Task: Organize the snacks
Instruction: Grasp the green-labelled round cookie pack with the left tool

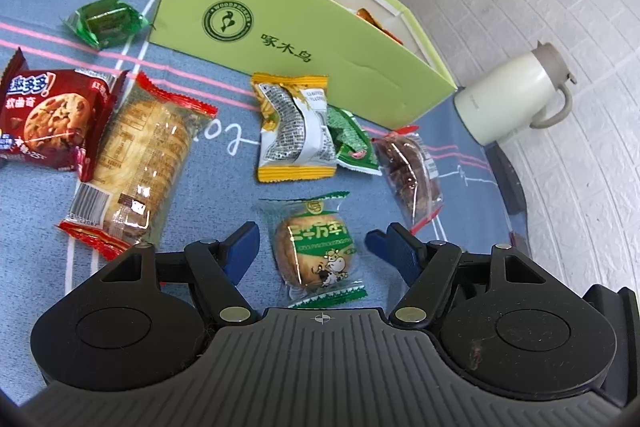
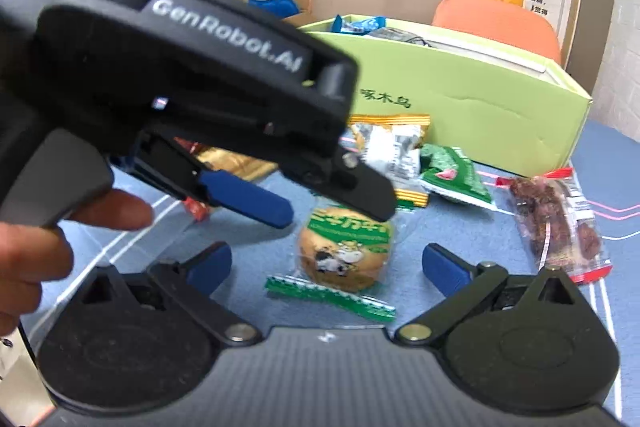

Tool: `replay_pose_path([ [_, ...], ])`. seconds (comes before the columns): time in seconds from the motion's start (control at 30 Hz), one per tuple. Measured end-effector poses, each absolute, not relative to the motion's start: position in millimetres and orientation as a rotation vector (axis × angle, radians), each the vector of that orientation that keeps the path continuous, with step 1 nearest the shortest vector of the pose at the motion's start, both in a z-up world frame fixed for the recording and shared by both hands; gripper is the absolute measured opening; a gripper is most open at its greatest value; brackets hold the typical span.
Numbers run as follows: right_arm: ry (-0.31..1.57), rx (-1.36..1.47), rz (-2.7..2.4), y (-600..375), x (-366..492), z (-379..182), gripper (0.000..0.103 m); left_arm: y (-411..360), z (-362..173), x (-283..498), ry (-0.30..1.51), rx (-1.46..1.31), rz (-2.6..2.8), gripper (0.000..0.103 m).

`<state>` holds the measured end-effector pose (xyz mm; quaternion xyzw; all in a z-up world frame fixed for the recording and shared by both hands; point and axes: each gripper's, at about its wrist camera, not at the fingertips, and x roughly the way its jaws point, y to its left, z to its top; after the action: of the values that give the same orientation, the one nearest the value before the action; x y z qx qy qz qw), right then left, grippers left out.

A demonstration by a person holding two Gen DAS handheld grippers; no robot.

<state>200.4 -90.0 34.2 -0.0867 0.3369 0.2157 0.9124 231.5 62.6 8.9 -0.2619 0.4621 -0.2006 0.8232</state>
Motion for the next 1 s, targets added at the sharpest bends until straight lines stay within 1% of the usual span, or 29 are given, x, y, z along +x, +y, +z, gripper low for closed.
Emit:
replay_pose_path([
  [0.13, 0.682, -0.186, 0.453, -93.0, 205.2, 35.6, 0.101, 60.2, 10.6, 232.3, 0.975, -0.556, -0.439, 0.055],
  [0.2, 0.693, -0.191, 0.456, -91.7, 206.3, 33.5, 0.097, 58.2, 9.7, 232.7, 0.982, -0.553, -0.441, 0.055],
  [0.23, 0.697, -0.193, 0.449, -90.0, 204.1, 34.7, 0.092, 57.8, 9.0, 232.2, 0.985, -0.551, -0.439, 0.055],
  [0.27, 0.702, -0.191, 0.451, -90.9, 203.1, 34.6, 0.071, 57.5, 8.5, 231.3, 0.988, -0.55, -0.436, 0.055],
  [0.3, 0.711, -0.176, 0.461, -93.3, 202.2, 35.2, 0.069, 57.6, 8.0, 230.5, 0.99, -0.546, -0.436, 0.055],
  [0.33, 0.711, -0.165, 0.463, -94.9, 202.4, 36.5, 0.073, 58.0, 8.2, 229.7, 0.989, -0.541, -0.436, 0.055],
  [0.37, 0.707, -0.162, 0.458, -97.4, 203.1, 35.7, 0.092, 58.3, 8.9, 229.0, 0.984, -0.537, -0.435, 0.055],
  [0.4, 0.691, -0.173, 0.452, -97.4, 201.8, 35.7, 0.099, 58.6, 9.7, 228.8, 0.979, -0.537, -0.436, 0.056],
  [0.5, 0.682, -0.205, 0.449, -91.9, 201.0, 35.9, 0.099, 57.4, 9.5, 230.1, 0.979, -0.541, -0.445, 0.056],
  [0.67, 0.719, -0.206, 0.42, -88.6, 208.8, 25.7, 0.097, 52.8, 3.6, 227.8, 0.999, -0.532, -0.456, 0.048],
  [0.7, 0.719, -0.191, 0.416, -90.3, 208.8, 23.2, 0.095, 53.2, 1.9, 227.0, 0.995, -0.537, -0.457, 0.046],
  [0.73, 0.712, -0.158, 0.429, -92.5, 209.2, 23.5, 0.087, 53.1, 1.2, 226.4, 0.991, -0.539, -0.458, 0.046],
  [0.77, 0.706, -0.153, 0.434, -92.2, 209.2, 25.1, 0.073, 52.6, 1.2, 225.9, 0.988, -0.54, -0.456, 0.044],
  [0.8, 0.71, -0.165, 0.43, -90.4, 208.7, 26.3, 0.07, 51.5, 1.8, 225.5, 0.984, -0.533, -0.45, 0.035],
  [0.9, 0.703, -0.174, 0.417, -92.2, 197.7, 31.1, 0.066, 51.3, 5.0, 218.9, 0.994, -0.471, -0.389, 0.0],
  [1.0, 0.663, -0.134, 0.415, -102.0, 183.3, 44.2, 0.066, 60.8, 14.1, 207.8, 0.969, -0.546, -0.428, 0.0],
])
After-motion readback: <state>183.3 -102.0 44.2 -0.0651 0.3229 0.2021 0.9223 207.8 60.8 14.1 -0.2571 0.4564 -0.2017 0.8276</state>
